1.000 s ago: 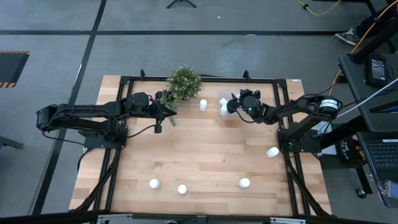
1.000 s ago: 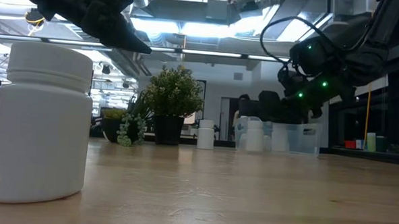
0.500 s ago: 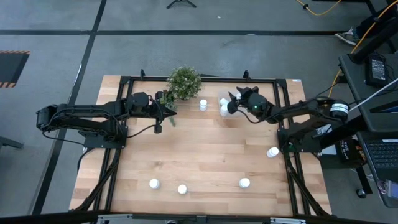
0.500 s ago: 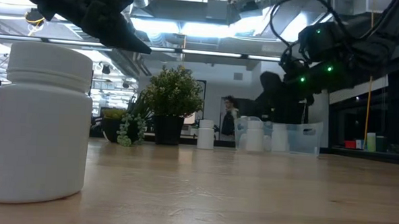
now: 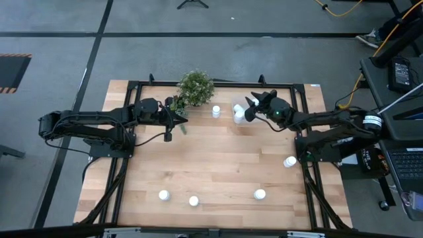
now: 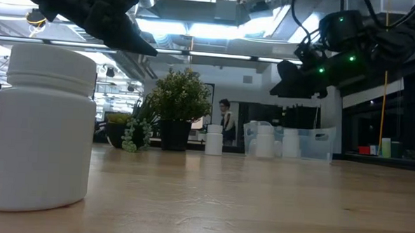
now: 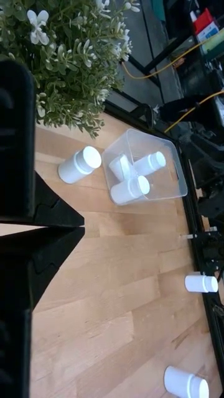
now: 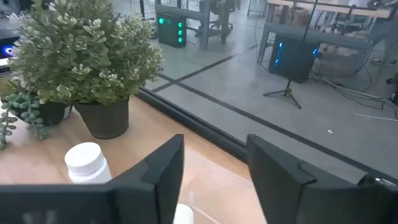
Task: Pick and place pill bottles into a basket
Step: Put the white pill bottle into the transparent bin
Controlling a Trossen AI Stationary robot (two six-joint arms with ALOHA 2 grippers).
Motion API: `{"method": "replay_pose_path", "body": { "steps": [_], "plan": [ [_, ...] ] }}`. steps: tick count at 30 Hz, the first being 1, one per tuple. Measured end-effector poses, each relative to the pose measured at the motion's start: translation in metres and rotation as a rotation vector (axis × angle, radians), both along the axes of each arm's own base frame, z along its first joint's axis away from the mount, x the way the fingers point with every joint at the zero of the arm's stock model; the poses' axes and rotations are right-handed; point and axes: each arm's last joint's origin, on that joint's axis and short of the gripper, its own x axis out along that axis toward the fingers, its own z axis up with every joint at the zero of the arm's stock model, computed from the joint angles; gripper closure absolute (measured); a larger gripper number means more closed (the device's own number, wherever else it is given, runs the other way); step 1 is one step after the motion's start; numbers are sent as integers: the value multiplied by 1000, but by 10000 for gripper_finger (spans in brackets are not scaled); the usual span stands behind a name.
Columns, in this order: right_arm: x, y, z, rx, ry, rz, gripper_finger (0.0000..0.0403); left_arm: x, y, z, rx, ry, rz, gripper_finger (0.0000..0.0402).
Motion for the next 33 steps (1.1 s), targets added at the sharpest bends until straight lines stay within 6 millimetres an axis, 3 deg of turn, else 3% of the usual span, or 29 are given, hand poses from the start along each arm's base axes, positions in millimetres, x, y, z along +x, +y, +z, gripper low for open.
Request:
{"method": "replay_pose_path", "body": {
  "steps": [10, 15, 22, 28, 33],
  "plan": [
    [-7, 14, 1, 44, 115, 127, 391, 0, 0, 0, 1, 0, 0, 394],
    [-6, 21, 16, 47, 92, 299, 394, 0, 0, 0, 1, 0, 1, 396],
    [-2, 29, 36, 109, 190, 374, 398, 0, 0, 0, 1, 0, 2, 398],
    [2, 45, 34, 111, 213, 817, 400, 0, 0, 0, 1, 0, 2, 396],
    [5, 49, 39, 83, 169, 817, 401, 0, 0, 0, 1, 0, 2, 398]
  ]
}}
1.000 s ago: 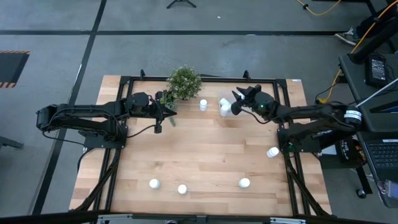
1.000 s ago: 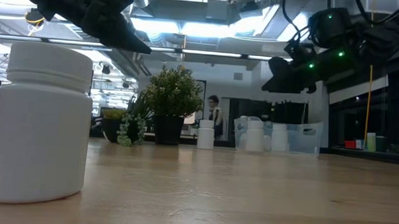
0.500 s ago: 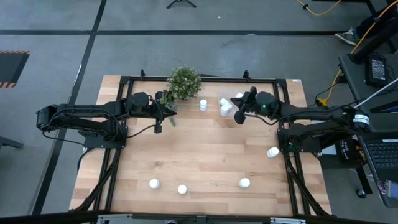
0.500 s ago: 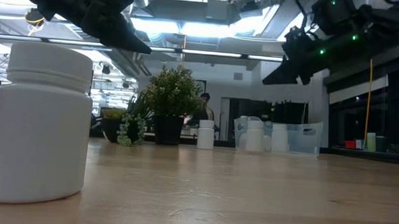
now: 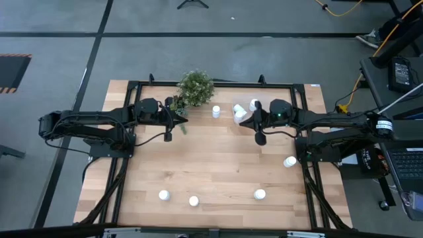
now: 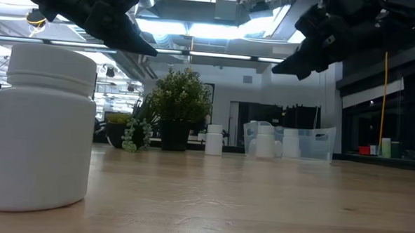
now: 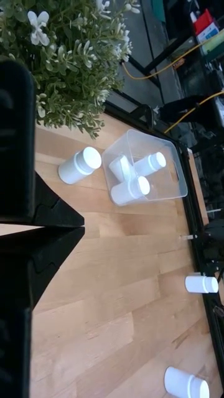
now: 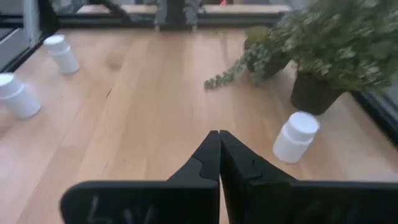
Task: Pick and place pill bottles into a basket
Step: Put the white pill bottle into the transparent bin
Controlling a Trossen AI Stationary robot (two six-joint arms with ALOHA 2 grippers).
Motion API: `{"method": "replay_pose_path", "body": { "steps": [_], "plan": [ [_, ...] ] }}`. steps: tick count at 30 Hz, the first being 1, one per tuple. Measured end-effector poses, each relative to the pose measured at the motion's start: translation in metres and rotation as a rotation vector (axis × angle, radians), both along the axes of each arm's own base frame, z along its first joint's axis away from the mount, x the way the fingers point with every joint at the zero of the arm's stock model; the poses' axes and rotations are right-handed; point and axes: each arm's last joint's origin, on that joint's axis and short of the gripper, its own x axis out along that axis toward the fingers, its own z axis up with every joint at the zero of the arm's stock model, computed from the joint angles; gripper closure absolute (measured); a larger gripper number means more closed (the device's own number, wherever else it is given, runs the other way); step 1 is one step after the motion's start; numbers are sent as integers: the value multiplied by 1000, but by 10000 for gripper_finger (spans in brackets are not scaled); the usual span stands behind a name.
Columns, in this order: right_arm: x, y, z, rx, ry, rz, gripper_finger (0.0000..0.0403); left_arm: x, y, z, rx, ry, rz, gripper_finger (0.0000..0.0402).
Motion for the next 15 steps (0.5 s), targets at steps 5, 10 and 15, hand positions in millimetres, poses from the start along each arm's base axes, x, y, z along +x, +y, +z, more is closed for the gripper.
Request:
{"method": "replay_pose_path", "body": {
  "steps": [5, 10, 15],
  "plan": [
    [1, 0, 2, -8, -22, -11, 395, 0, 0, 0, 0, 0, 0, 395],
    [1, 0, 2, 4, -23, -17, 392, 1, 0, 1, 3, -15, 1, 380],
    [1, 0, 2, 13, -24, -20, 392, 1, 3, 6, 11, -64, 105, 353]
  ]
}}
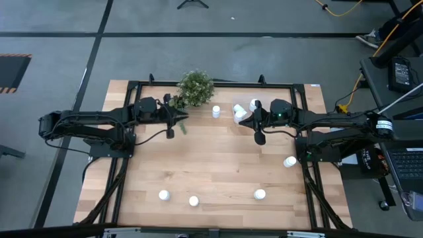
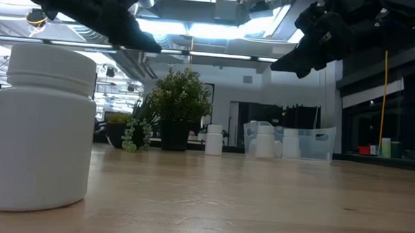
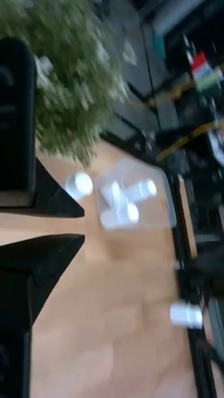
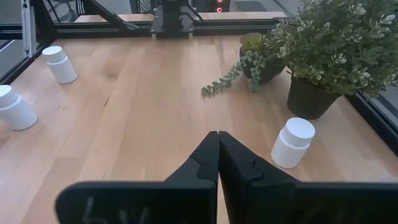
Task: Pick and place pill bottles into a basket
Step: Put the white pill bottle into the transparent bin
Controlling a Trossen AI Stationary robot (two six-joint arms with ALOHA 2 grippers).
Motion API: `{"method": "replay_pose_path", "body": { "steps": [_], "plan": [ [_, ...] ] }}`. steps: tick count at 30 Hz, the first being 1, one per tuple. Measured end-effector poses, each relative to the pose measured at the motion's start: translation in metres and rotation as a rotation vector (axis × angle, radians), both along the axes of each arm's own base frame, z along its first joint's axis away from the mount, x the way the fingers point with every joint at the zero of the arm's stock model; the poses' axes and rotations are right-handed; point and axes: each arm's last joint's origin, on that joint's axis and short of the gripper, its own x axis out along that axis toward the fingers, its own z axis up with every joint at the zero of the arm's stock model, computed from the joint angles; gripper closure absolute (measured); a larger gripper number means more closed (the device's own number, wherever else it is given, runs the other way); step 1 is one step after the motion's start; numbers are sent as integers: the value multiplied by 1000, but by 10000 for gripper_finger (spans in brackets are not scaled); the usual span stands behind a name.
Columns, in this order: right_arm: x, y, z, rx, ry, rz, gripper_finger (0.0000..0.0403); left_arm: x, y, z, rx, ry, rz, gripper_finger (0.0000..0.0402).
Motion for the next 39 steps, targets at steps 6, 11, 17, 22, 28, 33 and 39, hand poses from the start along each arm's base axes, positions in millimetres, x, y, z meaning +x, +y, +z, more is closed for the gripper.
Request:
{"method": "replay_pose_path", "body": {
  "steps": [6, 11, 17, 22, 28, 33, 39],
  "plan": [
    [0, 0, 0, 0, 1, 0, 391, -1, 2, 0, 9, 7, 64, 338],
    [0, 0, 0, 0, 1, 0, 391, -1, 1, 0, 6, 6, 55, 343],
    [0, 0, 0, 0, 1, 1, 391, 0, -1, -1, -23, 7, -28, 347],
    [0, 0, 0, -26, 3, 10, 391, 0, -3, -1, -47, -1, -102, 347],
    [0, 0, 0, -24, 3, 10, 391, 1, -4, -1, -51, -2, -116, 349],
    [0, 0, 0, -24, 3, 10, 391, 1, -6, -2, 40, 20, -240, 355],
    [0, 0, -1, -23, 3, 10, 391, 1, -16, -4, 161, 41, -472, 379]
  ]
}}
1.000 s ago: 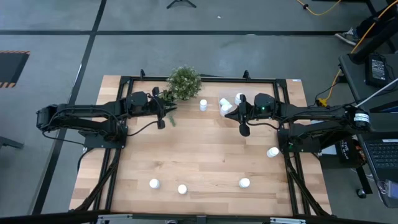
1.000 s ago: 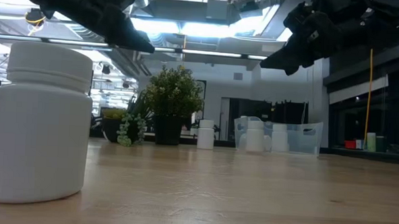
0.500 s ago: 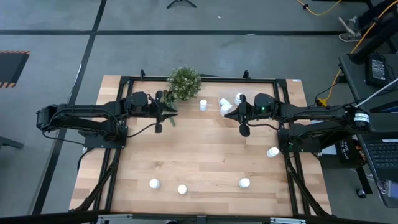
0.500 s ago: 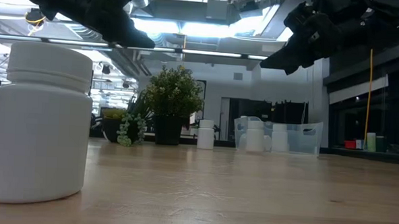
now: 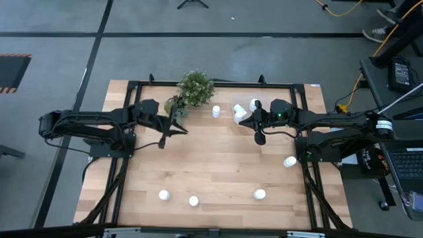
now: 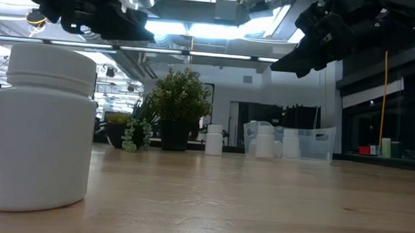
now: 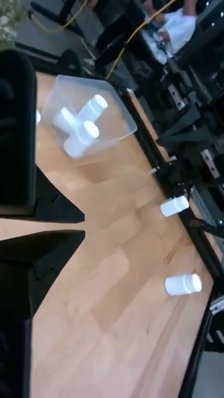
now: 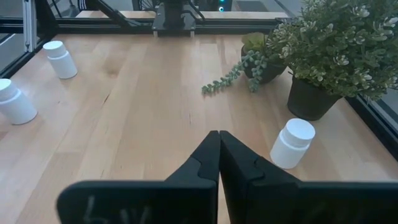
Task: Pick and place pill bottles into a basket
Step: Put the white pill bottle into the transparent bin
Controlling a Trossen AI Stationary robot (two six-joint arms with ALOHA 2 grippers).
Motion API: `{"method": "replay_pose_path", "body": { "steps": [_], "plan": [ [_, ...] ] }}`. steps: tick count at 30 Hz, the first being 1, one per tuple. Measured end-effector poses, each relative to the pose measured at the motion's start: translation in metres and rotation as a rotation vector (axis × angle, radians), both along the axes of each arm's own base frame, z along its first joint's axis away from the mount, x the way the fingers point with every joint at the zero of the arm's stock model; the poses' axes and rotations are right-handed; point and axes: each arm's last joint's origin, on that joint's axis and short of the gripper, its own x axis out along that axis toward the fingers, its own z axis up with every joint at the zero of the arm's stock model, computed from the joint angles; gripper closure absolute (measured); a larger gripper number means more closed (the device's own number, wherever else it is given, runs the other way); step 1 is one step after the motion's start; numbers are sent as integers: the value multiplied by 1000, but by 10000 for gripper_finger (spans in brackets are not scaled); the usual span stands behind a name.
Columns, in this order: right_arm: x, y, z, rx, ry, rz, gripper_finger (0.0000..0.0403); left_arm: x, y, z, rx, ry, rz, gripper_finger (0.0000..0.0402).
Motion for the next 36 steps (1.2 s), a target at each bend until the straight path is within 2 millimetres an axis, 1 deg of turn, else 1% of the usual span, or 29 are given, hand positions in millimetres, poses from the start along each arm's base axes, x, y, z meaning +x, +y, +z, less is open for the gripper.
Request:
{"method": "replay_pose_path", "body": {
  "steps": [4, 8, 11, 14, 21, 23, 25, 28, 33, 36],
  "plan": [
    [0, 0, 0, -1, 0, 1, 391, 1, -1, 2, -2, -18, 25, 383],
    [0, 0, 0, -1, 0, 0, 391, 1, 0, 2, -106, -4, 78, 361],
    [0, 0, 0, -1, 0, 0, 391, 1, 1, 2, -132, 0, 121, 329],
    [0, 0, 0, -1, 0, 1, 391, 1, 1, 2, -133, -2, 127, 290],
    [0, 0, 0, -1, 0, 0, 391, 4, -7, 7, -25, -68, 47, 204],
    [0, 0, 0, -1, 0, 0, 391, 5, -10, 9, 1, -88, 22, 184],
    [0, 0, 0, -1, 0, 0, 391, 5, -12, 9, -14, -84, 12, 169],
    [0, 0, 0, 3, 0, -1, 391, 6, -17, 9, -94, -73, 14, 156],
    [0, 0, 0, 28, -1, -11, 391, 7, -34, 8, -215, -46, -15, 155],
    [0, 0, 0, 34, -2, -13, 391, 10, -46, 4, -214, -6, -3, 158]
  ]
}}
